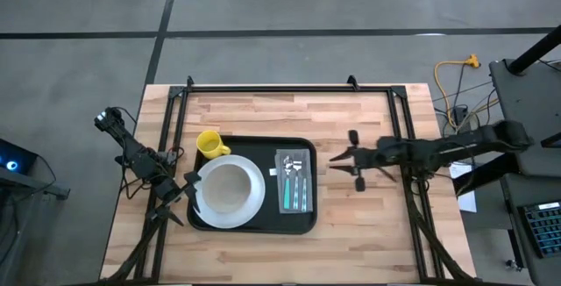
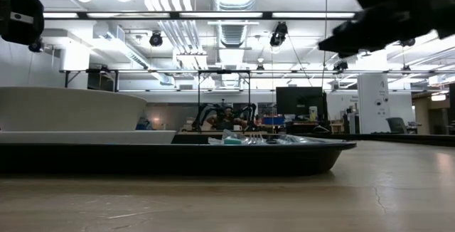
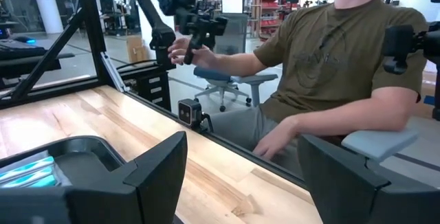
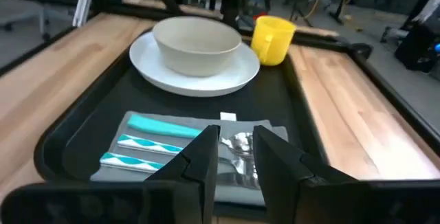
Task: Set up tray
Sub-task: Return to Home Position
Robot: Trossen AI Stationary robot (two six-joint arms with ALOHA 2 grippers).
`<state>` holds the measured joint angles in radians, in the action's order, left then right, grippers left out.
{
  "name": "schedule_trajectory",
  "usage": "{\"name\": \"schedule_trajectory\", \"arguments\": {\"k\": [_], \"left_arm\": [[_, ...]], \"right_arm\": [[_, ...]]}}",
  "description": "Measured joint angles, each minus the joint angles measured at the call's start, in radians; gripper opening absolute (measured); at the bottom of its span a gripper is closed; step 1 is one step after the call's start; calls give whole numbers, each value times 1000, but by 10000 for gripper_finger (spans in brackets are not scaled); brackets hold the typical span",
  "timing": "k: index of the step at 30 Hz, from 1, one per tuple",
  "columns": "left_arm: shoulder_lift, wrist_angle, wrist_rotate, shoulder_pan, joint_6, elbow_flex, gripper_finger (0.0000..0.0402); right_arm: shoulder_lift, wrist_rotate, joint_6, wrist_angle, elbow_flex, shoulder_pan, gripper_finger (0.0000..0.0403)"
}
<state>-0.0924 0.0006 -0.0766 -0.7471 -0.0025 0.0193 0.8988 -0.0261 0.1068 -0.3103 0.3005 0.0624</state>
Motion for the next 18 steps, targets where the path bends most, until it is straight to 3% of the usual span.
{"name": "schedule_trajectory", "arguments": {"k": [7, 18], "left_arm": [[-5, 1, 1, 0, 0, 0, 255], [-5, 2, 1, 0, 0, 0, 255]], "right_arm": [[-247, -1, 3, -10, -154, 0, 69], [-504, 12, -79, -23, -198, 0, 79]]}}
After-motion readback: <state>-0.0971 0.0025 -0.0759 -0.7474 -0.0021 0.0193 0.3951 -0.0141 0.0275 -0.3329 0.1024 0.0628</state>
